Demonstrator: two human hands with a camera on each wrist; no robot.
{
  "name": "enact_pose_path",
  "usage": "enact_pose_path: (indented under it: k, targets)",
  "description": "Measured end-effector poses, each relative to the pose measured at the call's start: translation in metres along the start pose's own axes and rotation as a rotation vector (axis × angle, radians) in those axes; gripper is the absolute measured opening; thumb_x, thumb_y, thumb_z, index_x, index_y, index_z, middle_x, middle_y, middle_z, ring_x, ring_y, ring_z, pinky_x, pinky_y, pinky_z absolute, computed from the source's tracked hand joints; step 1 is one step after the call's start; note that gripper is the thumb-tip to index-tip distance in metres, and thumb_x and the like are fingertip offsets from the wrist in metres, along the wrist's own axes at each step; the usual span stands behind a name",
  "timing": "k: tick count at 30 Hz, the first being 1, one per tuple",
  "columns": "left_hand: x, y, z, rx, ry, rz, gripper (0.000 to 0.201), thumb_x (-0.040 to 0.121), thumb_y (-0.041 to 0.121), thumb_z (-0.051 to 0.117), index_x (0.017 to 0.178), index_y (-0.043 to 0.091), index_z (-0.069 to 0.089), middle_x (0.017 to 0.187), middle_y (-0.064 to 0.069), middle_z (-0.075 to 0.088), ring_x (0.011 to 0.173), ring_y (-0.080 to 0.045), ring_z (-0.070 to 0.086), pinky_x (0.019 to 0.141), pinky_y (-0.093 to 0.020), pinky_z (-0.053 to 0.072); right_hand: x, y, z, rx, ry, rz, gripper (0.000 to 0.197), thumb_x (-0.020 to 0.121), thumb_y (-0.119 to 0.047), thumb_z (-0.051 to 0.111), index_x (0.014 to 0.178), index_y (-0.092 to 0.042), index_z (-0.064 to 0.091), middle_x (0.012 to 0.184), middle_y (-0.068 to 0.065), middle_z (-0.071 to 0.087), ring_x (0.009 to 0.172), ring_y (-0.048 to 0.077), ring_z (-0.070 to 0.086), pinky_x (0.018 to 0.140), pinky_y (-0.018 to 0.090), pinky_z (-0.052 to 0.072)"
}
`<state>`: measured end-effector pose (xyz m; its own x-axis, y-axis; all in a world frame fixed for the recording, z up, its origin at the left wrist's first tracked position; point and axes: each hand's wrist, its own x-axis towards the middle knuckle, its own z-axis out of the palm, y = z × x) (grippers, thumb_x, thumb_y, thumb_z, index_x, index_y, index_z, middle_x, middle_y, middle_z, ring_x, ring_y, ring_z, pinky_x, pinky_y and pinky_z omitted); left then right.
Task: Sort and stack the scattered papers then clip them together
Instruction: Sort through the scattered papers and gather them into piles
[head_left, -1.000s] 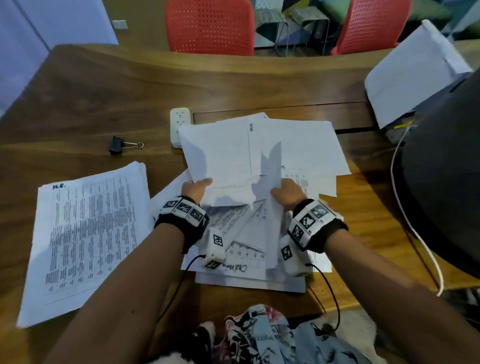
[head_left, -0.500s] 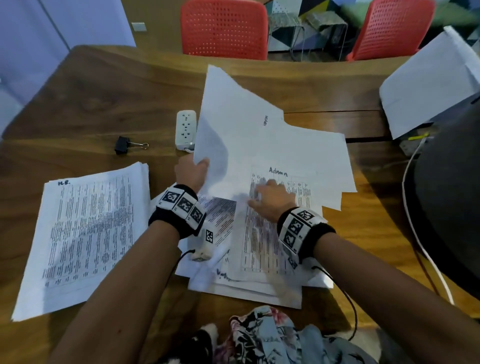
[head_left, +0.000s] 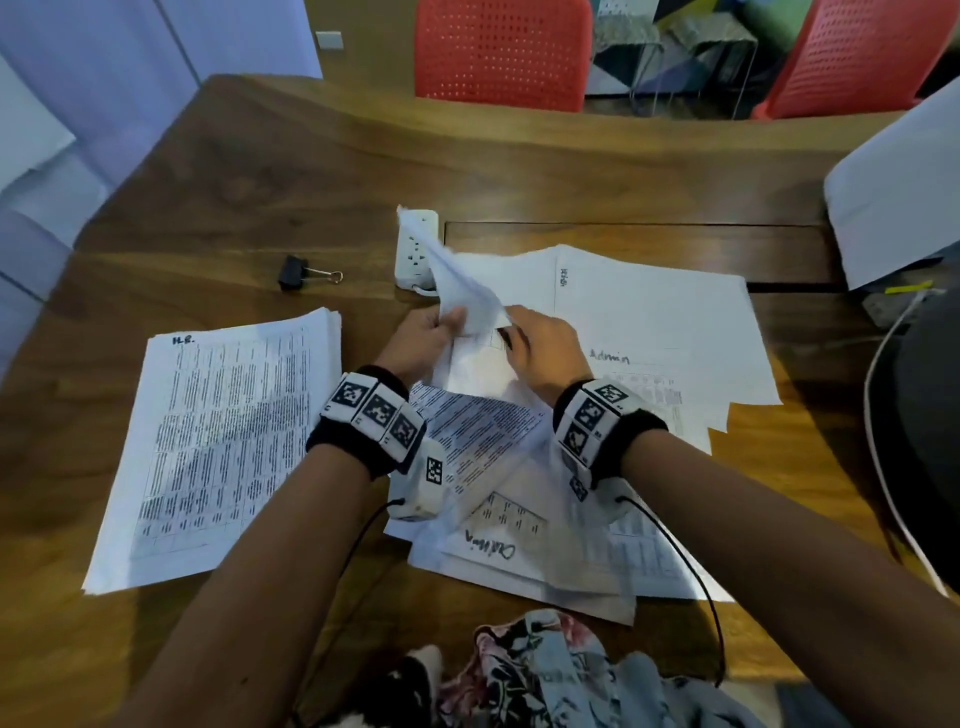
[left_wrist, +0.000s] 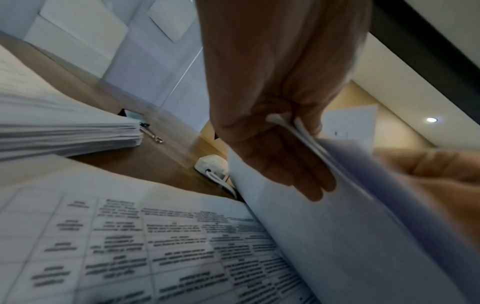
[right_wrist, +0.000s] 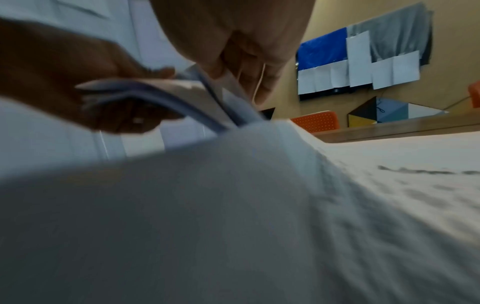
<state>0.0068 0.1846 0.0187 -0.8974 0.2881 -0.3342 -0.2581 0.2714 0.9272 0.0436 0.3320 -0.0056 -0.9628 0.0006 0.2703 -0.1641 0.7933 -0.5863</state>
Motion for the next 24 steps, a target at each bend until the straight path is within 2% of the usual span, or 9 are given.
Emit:
enact_pose_path:
  k: [6,9,13,16,17,19,20,22,24]
  targets:
    - [0.007,-0.037,-0.011,0.191,0.114,-0.106,0.036,0.099,0.028,0.042,0.106,-0.003,0.06,0.094,-0.021,0.056,0.091,-0.025,0.055,0.079,-0.035,0.043,0.032,-0.022,-0.031,0.246,0.287,0.067,0.023,0.092,-0.001,0.044,0.081,-0.006,0.063,0.063,0.005,0.059,0.059,0.006,0.048,0.057,0.018,0.039]
    - [0.009,-0.054,-0.02,0.275,0.223,-0.214,0.036,0.097,0.018,0.044,0.114,-0.011,0.058,0.117,-0.031,0.059,0.111,-0.041,0.057,0.093,-0.044,0.046,0.045,-0.034,-0.057,0.437,0.44,0.049,0.024,0.094,-0.007,0.044,0.071,-0.014,0.049,0.061,-0.013,0.038,0.054,-0.008,0.04,0.052,0.008,0.03]
    - [0.012,-0.057,-0.027,0.18,0.319,-0.248,0.058,0.096,0.039,0.042,0.125,-0.01,0.048,0.131,-0.032,0.049,0.122,-0.043,0.048,0.101,-0.048,0.041,0.052,-0.029,-0.091,0.749,0.591,0.107,0.017,0.094,-0.005,0.041,0.086,-0.01,0.056,0.082,-0.003,0.056,0.08,0.009,0.053,0.072,0.022,0.045]
    - [0.007,-0.031,-0.025,0.035,0.288,-0.062,0.059,0.097,0.052,0.025,0.101,0.003,0.057,0.102,-0.016,0.058,0.093,-0.011,0.063,0.082,-0.027,0.048,0.048,0.001,-0.101,0.795,0.623,0.27,0.027,0.092,0.0,0.041,0.08,-0.023,0.049,0.083,-0.004,0.057,0.083,0.014,0.054,0.08,0.027,0.046]
    - [0.005,-0.021,-0.021,-0.069,0.238,-0.034,0.062,0.097,0.055,0.022,0.107,0.005,0.056,0.107,-0.011,0.059,0.096,-0.005,0.062,0.084,-0.024,0.049,0.045,0.015,-0.1,0.732,0.614,0.351,0.028,0.091,-0.002,0.042,0.076,-0.025,0.047,0.08,-0.005,0.055,0.082,0.016,0.052,0.08,0.031,0.045]
    - [0.003,-0.008,-0.015,-0.278,0.109,-0.086,0.083,0.085,0.071,0.023,0.137,0.009,0.042,0.135,-0.013,0.05,0.118,-0.021,0.055,0.097,-0.039,0.047,0.035,0.041,-0.095,0.607,0.564,0.519,0.03,0.088,-0.005,0.045,0.068,-0.028,0.042,0.072,-0.007,0.049,0.078,0.017,0.048,0.076,0.032,0.04]
    - [0.003,-0.006,-0.011,-0.313,0.049,-0.094,0.089,0.081,0.075,0.026,0.14,0.009,0.039,0.131,-0.015,0.053,0.111,-0.025,0.058,0.093,-0.04,0.048,0.028,0.053,-0.091,0.563,0.538,0.588,0.03,0.087,-0.005,0.045,0.067,-0.027,0.041,0.07,-0.007,0.047,0.073,0.016,0.046,0.074,0.031,0.037]
    - [0.001,-0.002,0.001,-0.193,-0.06,-0.056,0.074,0.088,0.064,0.036,0.131,0.007,0.049,0.105,-0.015,0.063,0.085,-0.022,0.057,0.079,-0.034,0.045,0.011,0.07,-0.084,0.475,0.474,0.681,0.019,0.087,-0.006,0.045,0.075,-0.021,0.049,0.075,-0.002,0.049,0.069,0.016,0.046,0.073,0.027,0.034]
    - [0.001,-0.003,0.018,0.042,-0.145,-0.054,0.045,0.089,0.042,0.055,0.11,0.002,0.061,0.097,-0.02,0.063,0.083,-0.024,0.055,0.077,-0.035,0.046,-0.008,0.085,-0.078,0.325,0.372,0.782,0.014,0.091,-0.008,0.046,0.101,-0.012,0.055,0.094,0.009,0.055,0.087,0.022,0.052,0.079,0.027,0.038]
